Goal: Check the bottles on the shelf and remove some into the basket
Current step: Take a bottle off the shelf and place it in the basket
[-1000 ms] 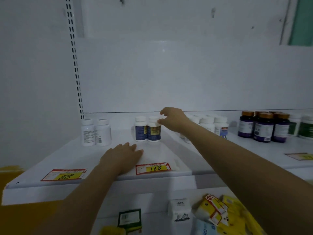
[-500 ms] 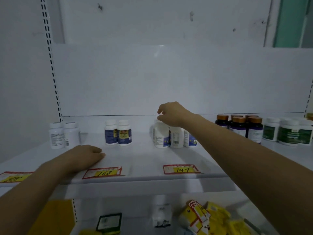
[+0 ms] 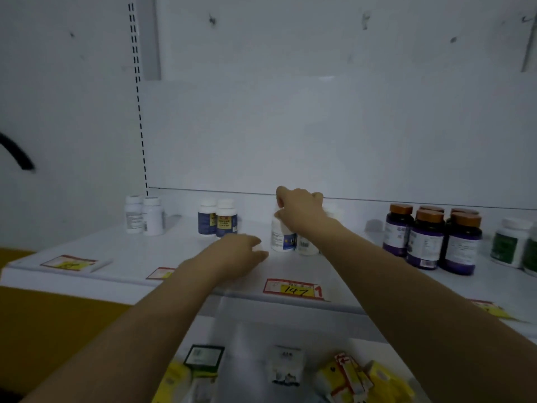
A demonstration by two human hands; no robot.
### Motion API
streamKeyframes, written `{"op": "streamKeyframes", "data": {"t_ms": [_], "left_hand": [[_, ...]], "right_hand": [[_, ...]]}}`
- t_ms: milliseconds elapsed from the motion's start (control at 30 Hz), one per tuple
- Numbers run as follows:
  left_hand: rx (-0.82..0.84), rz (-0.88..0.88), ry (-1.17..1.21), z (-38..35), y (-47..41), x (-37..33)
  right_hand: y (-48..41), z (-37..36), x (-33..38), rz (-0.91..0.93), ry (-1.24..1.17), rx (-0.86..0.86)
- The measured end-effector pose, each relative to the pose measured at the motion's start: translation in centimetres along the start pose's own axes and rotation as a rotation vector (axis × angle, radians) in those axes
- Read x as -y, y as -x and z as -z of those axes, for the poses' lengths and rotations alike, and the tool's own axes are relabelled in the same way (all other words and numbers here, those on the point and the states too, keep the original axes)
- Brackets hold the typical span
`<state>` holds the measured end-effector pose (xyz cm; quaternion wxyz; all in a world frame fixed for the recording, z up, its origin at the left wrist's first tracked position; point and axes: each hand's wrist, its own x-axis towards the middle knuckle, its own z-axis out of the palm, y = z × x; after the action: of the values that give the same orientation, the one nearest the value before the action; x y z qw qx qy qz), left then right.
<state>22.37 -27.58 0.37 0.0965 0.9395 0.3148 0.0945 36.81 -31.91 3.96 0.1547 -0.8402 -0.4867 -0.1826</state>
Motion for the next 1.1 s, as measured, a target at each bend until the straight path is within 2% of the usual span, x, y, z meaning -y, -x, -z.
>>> {"op": "streamKeyframes", "data": {"t_ms": [267, 467, 533, 667, 800, 900, 967, 1100], "left_hand": [[0.121, 0.029, -0.089, -2.3, -2.1, -0.2], [0.057, 0.014, -0.062, -2.0, -1.5, -0.2], [-0.041, -0.006, 0.134, -1.7, -1.1, -0.4], [-0.230, -0.196, 0.740, 0.6, -0.9, -1.7], [-0.315, -0.273, 0.940, 2.5, -0.2, -3.5], [-0.408, -0.254, 0.974, 2.6, -0.4, -4.7], [-0.381, -0.260, 0.994, 2.6, -0.2, -5.3], [-0.146, -0.286, 1.175, 3.1, 0.2, -5.0]], "right_hand": [[1.2, 1.6, -0.2, -0.022, -0.197, 0.101], [2.6, 5.2, -0.1, 0.047, -0.535, 0.047], [2.9, 6.7, -0.1, 0.071, -0.593, 0.037], [3.0, 9.5, 0.0, 0.123, -0.663, 0.050], [3.0, 11.3, 0.1, 0.123, -0.779, 0.017], [2.8, 11.2, 0.2, -0.015, -0.799, -0.103], [2.8, 11.1, 0.2, -0.063, -0.809, -0.152], [3.6, 11.7, -0.4, -0.022, -0.967, -0.102]]}}
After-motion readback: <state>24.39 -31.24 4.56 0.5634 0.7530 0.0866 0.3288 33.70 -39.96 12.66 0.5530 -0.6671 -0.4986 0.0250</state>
